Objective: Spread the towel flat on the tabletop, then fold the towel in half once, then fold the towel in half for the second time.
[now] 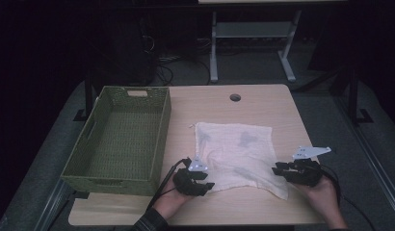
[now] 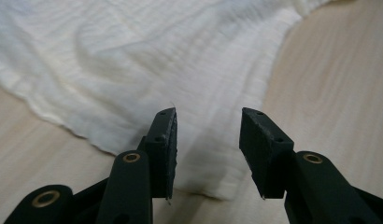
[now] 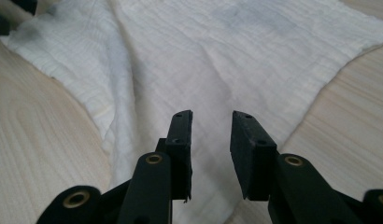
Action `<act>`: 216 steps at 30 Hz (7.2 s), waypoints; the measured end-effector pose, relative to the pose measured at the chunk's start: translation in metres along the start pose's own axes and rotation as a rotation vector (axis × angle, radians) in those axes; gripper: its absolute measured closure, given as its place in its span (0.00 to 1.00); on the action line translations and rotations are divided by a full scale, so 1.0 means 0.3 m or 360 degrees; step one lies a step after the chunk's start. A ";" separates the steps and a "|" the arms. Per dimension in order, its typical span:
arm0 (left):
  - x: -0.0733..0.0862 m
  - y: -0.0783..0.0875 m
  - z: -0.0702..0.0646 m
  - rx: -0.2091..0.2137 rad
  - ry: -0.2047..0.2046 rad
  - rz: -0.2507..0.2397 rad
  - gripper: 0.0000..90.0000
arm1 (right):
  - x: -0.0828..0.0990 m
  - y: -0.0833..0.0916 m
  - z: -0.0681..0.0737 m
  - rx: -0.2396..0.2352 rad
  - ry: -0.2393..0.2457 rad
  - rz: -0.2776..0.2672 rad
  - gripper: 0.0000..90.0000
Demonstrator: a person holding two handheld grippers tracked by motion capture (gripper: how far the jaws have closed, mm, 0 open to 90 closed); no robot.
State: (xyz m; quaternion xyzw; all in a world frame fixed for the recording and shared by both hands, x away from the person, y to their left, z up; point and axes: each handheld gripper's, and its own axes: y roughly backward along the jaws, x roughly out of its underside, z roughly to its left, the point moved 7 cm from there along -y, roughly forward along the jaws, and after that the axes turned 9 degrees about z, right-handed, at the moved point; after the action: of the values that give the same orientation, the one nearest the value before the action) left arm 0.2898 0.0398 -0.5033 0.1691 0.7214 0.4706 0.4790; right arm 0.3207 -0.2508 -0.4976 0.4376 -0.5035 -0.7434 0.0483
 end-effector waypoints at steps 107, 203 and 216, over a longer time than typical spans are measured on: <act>-0.417 0.094 0.609 -0.0756 0.0551 -0.0399 0.95 | -0.441 -0.039 -0.452 0.0415 -0.0160 -0.0113 0.96; -0.180 0.035 0.326 -0.0543 0.0263 -0.0159 0.55 | -0.147 0.003 -0.181 0.0211 -0.0110 -0.0119 0.67; -0.188 -0.026 0.447 -0.0596 0.0390 -0.0121 0.54 | -0.134 -0.138 -0.290 0.0233 -0.0206 0.0011 0.67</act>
State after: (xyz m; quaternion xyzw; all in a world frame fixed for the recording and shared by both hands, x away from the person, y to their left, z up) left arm 0.4327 0.0660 -0.4929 -0.0084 0.6800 0.5951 0.4283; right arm 0.4212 -0.2714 -0.5156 0.3893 -0.5601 -0.7311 -0.0138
